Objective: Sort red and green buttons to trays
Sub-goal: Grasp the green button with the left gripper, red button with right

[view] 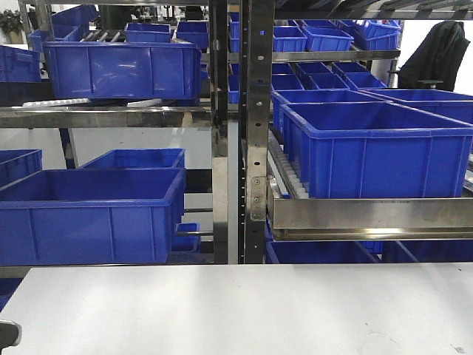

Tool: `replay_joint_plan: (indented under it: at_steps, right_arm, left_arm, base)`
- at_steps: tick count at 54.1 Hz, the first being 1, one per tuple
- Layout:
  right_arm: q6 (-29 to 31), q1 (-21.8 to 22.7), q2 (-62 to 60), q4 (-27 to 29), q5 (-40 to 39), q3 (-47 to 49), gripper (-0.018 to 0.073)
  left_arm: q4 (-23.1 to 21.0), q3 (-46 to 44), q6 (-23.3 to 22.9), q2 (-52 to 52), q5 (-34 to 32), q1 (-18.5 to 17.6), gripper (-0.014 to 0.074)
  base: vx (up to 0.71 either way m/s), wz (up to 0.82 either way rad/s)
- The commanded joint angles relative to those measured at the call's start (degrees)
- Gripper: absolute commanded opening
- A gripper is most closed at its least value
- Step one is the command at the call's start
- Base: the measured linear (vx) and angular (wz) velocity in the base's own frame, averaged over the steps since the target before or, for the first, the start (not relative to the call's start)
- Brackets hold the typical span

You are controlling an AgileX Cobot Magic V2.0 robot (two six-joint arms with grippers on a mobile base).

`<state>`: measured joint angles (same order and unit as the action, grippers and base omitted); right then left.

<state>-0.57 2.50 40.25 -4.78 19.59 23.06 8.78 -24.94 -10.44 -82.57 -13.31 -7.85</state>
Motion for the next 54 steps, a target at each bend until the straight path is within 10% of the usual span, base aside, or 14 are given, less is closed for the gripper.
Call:
replay_joint_plan:
  at_steps: [1,54]
  right_arm:
    - [0.13,-0.15,0.19,-0.23,-3.03,1.74,0.0536]
    - [-0.03,-0.15,0.19,-0.07,-1.27,1.74,0.0532]
  left_arm:
    - [-0.15,-2.52,-0.31,-1.42,-5.73,-0.36,0.0525]
    - [-3.19,-8.59,1.54,-18.51,-4.98,-0.36,0.0506]
  base:
    - [0.00,0.00]
    - [0.00,0.00]
